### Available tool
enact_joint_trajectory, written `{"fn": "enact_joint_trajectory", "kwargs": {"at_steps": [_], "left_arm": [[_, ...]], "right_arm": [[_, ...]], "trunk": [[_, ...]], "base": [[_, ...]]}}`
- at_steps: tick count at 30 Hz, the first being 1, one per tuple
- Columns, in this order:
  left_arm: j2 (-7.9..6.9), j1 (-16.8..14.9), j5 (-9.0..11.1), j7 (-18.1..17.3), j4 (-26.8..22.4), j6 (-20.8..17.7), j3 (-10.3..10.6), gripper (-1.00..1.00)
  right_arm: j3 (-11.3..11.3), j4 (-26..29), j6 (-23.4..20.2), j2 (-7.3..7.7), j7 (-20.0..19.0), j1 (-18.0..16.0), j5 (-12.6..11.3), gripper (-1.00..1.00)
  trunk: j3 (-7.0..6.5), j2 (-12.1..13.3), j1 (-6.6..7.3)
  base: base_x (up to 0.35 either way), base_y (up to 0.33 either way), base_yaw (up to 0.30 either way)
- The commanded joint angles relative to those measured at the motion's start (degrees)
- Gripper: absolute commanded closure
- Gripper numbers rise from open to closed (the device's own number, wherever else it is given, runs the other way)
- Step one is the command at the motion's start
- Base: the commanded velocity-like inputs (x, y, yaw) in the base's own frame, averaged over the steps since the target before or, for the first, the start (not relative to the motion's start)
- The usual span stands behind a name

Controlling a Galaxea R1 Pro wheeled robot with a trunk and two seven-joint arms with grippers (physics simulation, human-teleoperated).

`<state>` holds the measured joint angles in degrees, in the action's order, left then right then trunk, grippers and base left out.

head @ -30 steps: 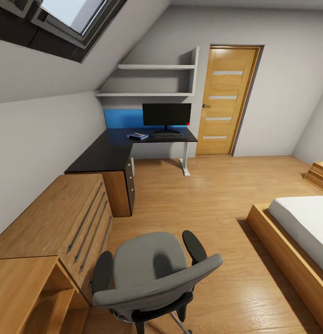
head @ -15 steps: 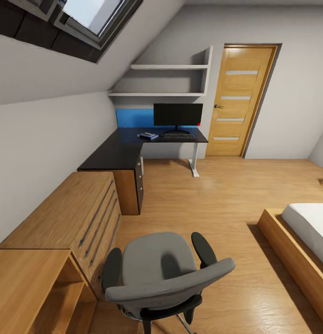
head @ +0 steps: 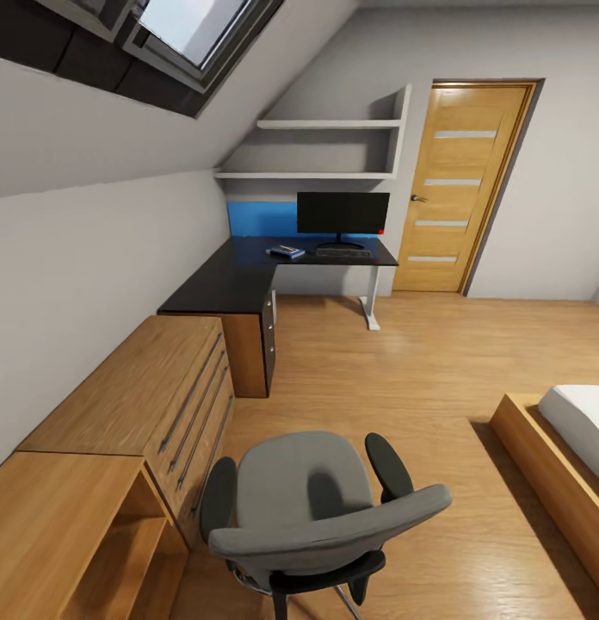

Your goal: In the bedroom, organize the workspace by keeping the computer under the desk, ensuring the monitor is on the desk, placing the keyboard on the desk next to the monitor, placing the mouse on the desk next to the keyboard, moving the folder from the swivel chair onto the desk next to the mouse, stacking the notebook on top of the folder with the pen on top of the notebook, and positioning the swivel chair next to the desk.

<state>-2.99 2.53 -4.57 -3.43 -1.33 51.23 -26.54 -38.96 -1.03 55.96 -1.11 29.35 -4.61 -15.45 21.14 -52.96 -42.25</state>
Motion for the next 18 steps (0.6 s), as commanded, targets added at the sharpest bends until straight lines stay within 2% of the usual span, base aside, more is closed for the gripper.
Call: {"fn": "enact_joint_trajectory", "kwargs": {"at_steps": [1, 18], "left_arm": [[0.00, 0.0, -0.4, -0.3, -0.1, 0.1, -0.5, -1.00], [0.00, 0.0, -0.4, -0.3, -0.1, 0.0, -0.5, -1.00]], "right_arm": [[-0.5, -0.1, 0.2, -0.04, 0.2, 0.0, -0.4, -1.00], [-0.6, 0.0, -3.5, -0.04, 0.1, 0.0, -0.4, -1.00]], "trunk": [[0.05, 0.0, -0.01], [0.05, 0.0, -0.01]], "base": [[0.000, 0.000, 0.006], [0.000, 0.000, 0.001]]}}
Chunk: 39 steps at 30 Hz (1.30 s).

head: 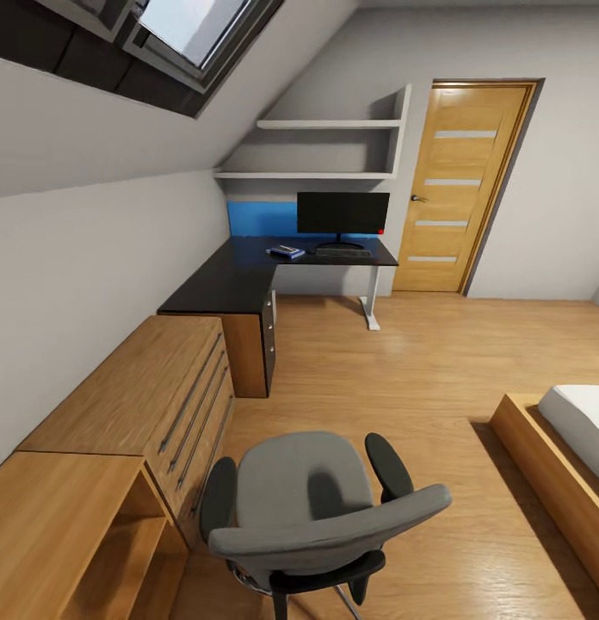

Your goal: In the bedroom, organize the workspace by keeping the computer under the desk, ensuring the monitor is on the desk, placing the keyboard on the desk next to the monitor, placing the mouse on the desk next to the keyboard, moving the folder from the swivel chair onto the desk next to the mouse, stacking the notebook on top of the folder with the pen on top of the notebook, and positioning the swivel chair next to the desk.

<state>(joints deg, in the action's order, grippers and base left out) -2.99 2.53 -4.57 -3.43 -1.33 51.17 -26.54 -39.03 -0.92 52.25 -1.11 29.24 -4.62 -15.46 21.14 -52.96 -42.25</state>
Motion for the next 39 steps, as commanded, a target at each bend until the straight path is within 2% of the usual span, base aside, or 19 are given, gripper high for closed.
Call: {"fn": "enact_joint_trajectory", "kwargs": {"at_steps": [1, 11, 24, 28, 34, 39], "left_arm": [[0.00, 0.0, -0.4, -0.3, -0.1, 0.1, -0.5, -1.00], [0.00, 0.0, -0.4, -0.2, -0.1, 0.0, -0.5, -1.00], [0.00, 0.0, -0.4, -0.2, -0.1, 0.0, -0.5, -1.00], [1.30, -0.4, -0.5, -0.4, 0.0, 1.2, -0.9, -1.00], [3.23, -0.3, -0.5, -0.3, 0.0, 1.4, -1.1, -1.00], [4.45, -0.4, -0.5, -0.3, 0.0, -0.1, -1.2, -1.00]], "right_arm": [[-0.5, -0.1, 0.1, -0.03, 0.2, 0.0, -0.4, -1.00], [-0.5, -0.1, 0.0, -0.03, 0.2, 0.0, -0.4, -1.00], [-0.5, -0.1, 0.0, -0.06, 0.2, 0.0, -0.4, -1.00], [-0.6, -0.2, -0.7, -1.37, 0.4, -0.7, -0.1, -1.00], [-0.6, -0.2, -0.7, -1.25, 0.6, -0.7, -0.2, -1.00], [-0.4, -0.1, -0.7, -0.89, 0.7, -0.8, -0.4, -1.00]], "trunk": [[0.05, 0.0, -0.01], [0.05, 0.0, -0.01], [0.05, 0.0, -0.01], [0.77, -1.6, -0.89], [1.85, -4.1, -2.20], [2.74, -6.1, -3.30]], "base": [[-0.027, 0.000, 0.000], [-0.123, 0.000, 0.000], [-0.016, 0.000, 0.000], [0.000, 0.000, 0.000], [0.000, 0.000, 0.000], [0.000, 0.000, 0.000]]}}
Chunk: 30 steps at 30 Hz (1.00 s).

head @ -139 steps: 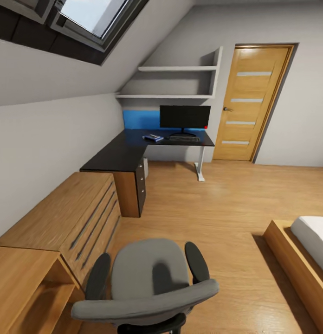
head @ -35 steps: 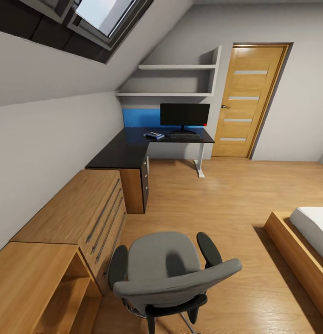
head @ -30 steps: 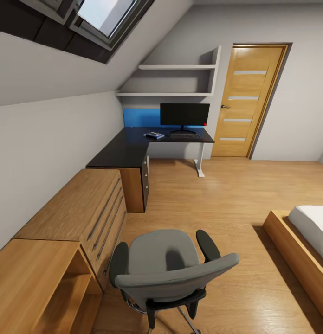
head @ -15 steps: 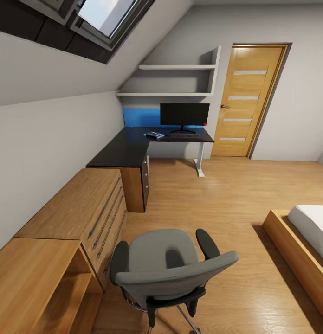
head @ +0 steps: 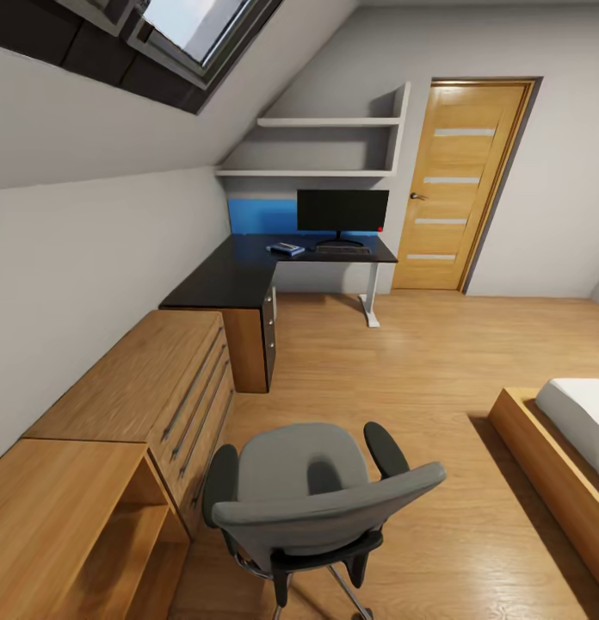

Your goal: In the bedroom, organize the workspace by keeping the computer under the desk, ensuring the monitor is on the desk, placing the keyboard on the desk next to the monitor, placing the mouse on the desk next to the keyboard, moving the folder from the swivel chair onto the desk next to the mouse, stacking the notebook on top of the folder with the pen on top of the notebook, and positioning the swivel chair next to the desk.

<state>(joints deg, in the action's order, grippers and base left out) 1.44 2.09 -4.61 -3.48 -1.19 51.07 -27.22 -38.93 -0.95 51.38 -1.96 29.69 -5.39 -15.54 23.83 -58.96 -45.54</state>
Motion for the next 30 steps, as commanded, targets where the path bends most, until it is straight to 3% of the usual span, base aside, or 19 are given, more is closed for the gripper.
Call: {"fn": "enact_joint_trajectory", "kwargs": {"at_steps": [1, 12, 30], "left_arm": [[0.07, 0.0, -0.4, -0.2, -0.1, -0.3, -0.5, -1.00], [0.14, 0.0, -0.4, -0.1, -0.1, -0.6, -0.6, -1.00], [0.11, 0.0, -0.3, 0.0, -0.2, -0.6, -0.6, -1.00]], "right_arm": [[-0.6, -0.1, 0.2, -0.03, 0.2, 0.0, -0.3, -1.00], [-0.6, 1.0, 0.6, 0.07, 0.0, -0.1, -0.1, -1.00], [-0.5, 2.3, 0.7, 1.51, 0.0, -0.1, 0.0, -1.00]], "trunk": [[0.23, -0.5, -0.23], [2.21, -4.9, -2.65], [5.44, -12.1, -6.60]], "base": [[0.000, 0.000, 0.000], [0.000, 0.000, 0.000], [0.000, 0.000, -0.025]]}}
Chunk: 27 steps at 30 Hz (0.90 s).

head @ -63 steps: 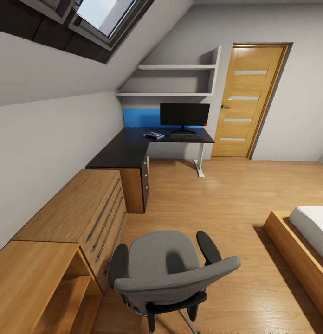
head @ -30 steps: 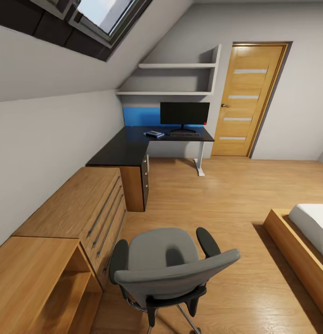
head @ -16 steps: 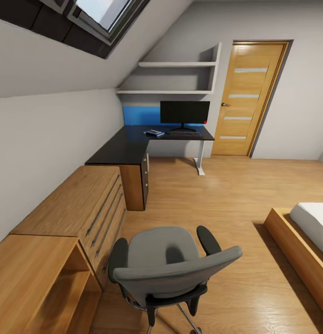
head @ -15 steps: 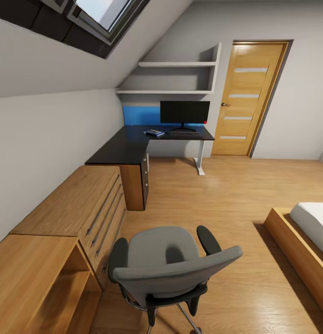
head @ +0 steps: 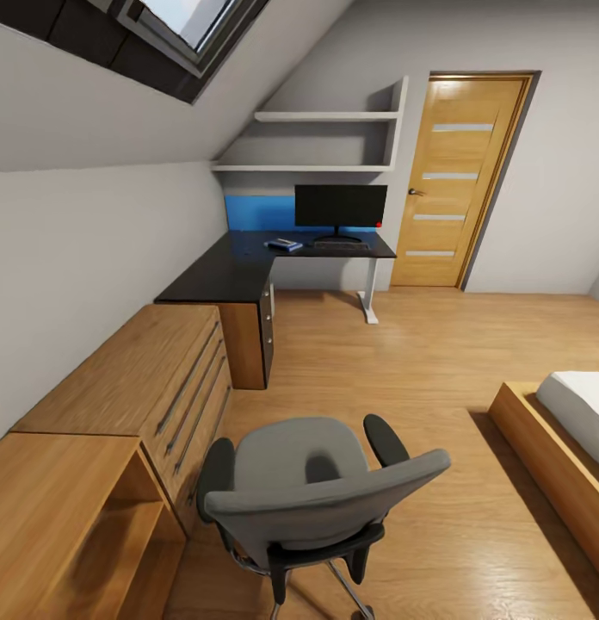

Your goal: In the bedroom, organize the workspace by keeping the computer under the desk, ensuring the monitor is on the desk, placing the keyboard on the desk next to the monitor, placing the mouse on the desk next to the keyboard, moving the folder from the swivel chair onto the desk next to the mouse, stacking the notebook on top of the folder with the pen on top of the notebook, and positioning the swivel chair next to the desk.

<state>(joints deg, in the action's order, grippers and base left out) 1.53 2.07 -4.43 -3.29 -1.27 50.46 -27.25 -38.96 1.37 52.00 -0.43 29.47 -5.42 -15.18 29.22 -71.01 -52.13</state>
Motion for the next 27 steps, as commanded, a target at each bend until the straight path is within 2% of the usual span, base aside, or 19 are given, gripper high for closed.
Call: {"fn": "enact_joint_trajectory", "kwargs": {"at_steps": [1, 4, 7, 8, 9, 10, 14, 18, 27], "left_arm": [[0.01, 0.1, -0.4, -0.2, -0.1, 0.0, -0.5, -1.00], [-0.08, 0.0, -0.4, -0.3, -0.3, -2.5, -0.5, -1.00], [-0.09, 0.0, -0.4, -0.5, -1.9, -7.9, -0.6, -1.00], [-0.07, 0.0, -0.4, -0.5, -3.9, -11.6, -0.6, -1.00], [-0.06, 0.0, -0.4, -0.6, -5.2, -13.5, -0.6, -1.00], [0.00, 0.0, -0.5, -0.6, -7.8, -17.6, -0.6, -1.00], [0.14, 0.0, -0.5, -0.6, -12.4, -24.0, -0.5, -1.00], [0.52, 0.0, -0.5, -0.7, -16.6, -27.1, -0.5, -1.00], [3.17, 0.0, -0.6, -0.6, -23.7, -28.0, -0.4, -1.00]], "right_arm": [[-0.5, 0.0, 0.1, -0.01, 0.2, 0.0, -0.4, -1.00], [-0.5, 0.0, 0.0, -0.01, 0.2, 0.0, -0.4, -1.00], [-0.5, 0.0, 0.0, -0.01, 0.2, 0.0, -0.4, -1.00], [-0.5, 0.2, 0.1, -0.01, 0.2, 0.0, -0.4, -1.00], [-0.5, 0.4, 0.1, 0.01, 0.2, 0.0, -0.4, -1.00], [-0.5, 1.1, 0.1, 0.10, 0.2, 0.0, -0.4, -1.00], [-0.5, 3.0, 0.1, 0.51, 0.2, 0.0, -0.4, -1.00], [-0.5, 5.0, 0.1, 0.87, 0.2, 0.0, -0.4, -1.00], [-0.4, 9.1, -0.2, 1.14, 0.2, -0.3, -0.3, -1.00]], "trunk": [[0.23, -0.4, -0.23], [0.77, -1.6, -0.89], [1.31, -2.8, -1.55], [1.49, -3.2, -1.77], [1.67, -3.7, -1.99], [1.84, -4.1, -2.21], [2.56, -5.7, -3.08], [3.28, -7.3, -3.96], [4.90, -10.9, -5.94]], "base": [[0.000, 0.000, -0.012], [0.000, 0.000, -0.003], [0.000, 0.000, -0.001], [0.000, 0.000, 0.000], [0.000, 0.000, 0.000], [0.000, 0.000, 0.000], [0.000, 0.000, 0.000], [0.000, 0.000, 0.000], [0.000, 0.000, 0.000]]}}
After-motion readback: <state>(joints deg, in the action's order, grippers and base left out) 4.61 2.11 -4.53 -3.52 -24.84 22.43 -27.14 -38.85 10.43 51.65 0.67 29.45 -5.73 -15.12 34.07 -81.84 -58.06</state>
